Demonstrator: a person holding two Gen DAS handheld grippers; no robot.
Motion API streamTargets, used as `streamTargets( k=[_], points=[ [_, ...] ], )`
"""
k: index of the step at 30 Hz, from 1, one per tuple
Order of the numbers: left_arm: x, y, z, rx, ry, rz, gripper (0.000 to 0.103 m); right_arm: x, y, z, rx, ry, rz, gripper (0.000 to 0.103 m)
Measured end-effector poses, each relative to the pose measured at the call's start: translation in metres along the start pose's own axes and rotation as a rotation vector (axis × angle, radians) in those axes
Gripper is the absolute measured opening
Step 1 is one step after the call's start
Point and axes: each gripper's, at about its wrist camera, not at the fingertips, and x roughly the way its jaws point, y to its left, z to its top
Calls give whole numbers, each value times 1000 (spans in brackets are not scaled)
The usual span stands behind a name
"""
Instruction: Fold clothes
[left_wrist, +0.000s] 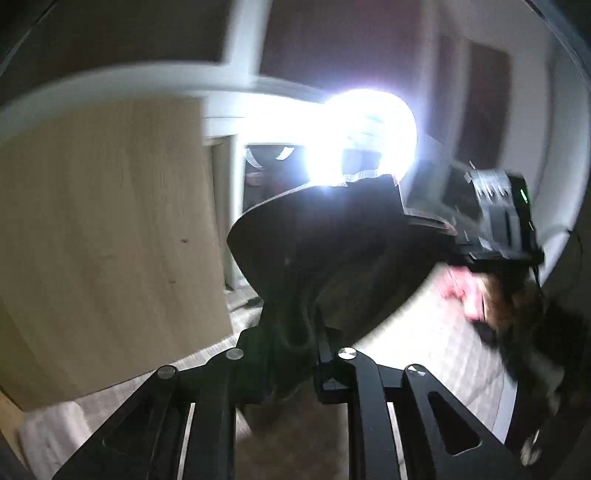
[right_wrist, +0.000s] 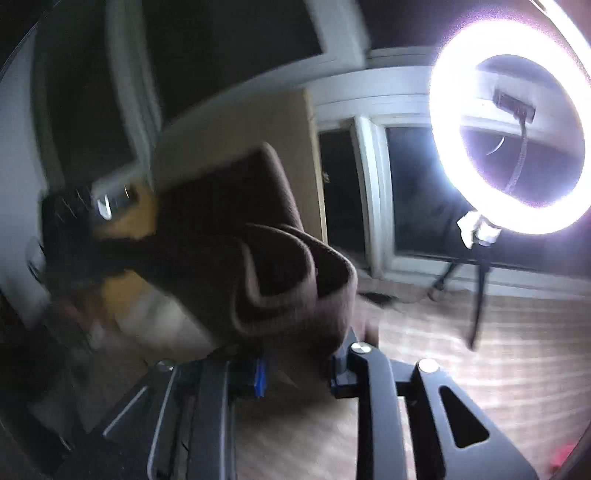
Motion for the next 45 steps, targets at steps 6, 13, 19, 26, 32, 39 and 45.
streamTargets(
  k=[6, 13, 19, 26, 32, 39, 45],
  points=[
    [-19, -57, -153, 32, 350, -41, 44, -30, -6, -159, 221, 329, 7, 46],
    [-10, -49, -192, -199, 342, -81, 41, -25, -20, -184, 443, 305, 12, 46],
    [40, -45, -188, -323, 319, -143, 41, 24, -15, -191, 516, 390, 67, 46],
    [74, -68, -203, -342, 407, -147, 37, 52, -11, -212, 557, 472, 28, 46],
    [82, -77, -200, -340, 415, -139, 4, 53, -14, -213, 581, 471, 13, 8],
    [64, -102, -210, -243, 416, -122, 4, 37, -4, -205, 435, 538, -106, 8],
    [62, -85, -214, -348, 391, -120, 18, 28, 23, -167, 273, 570, -179, 13]
  ],
)
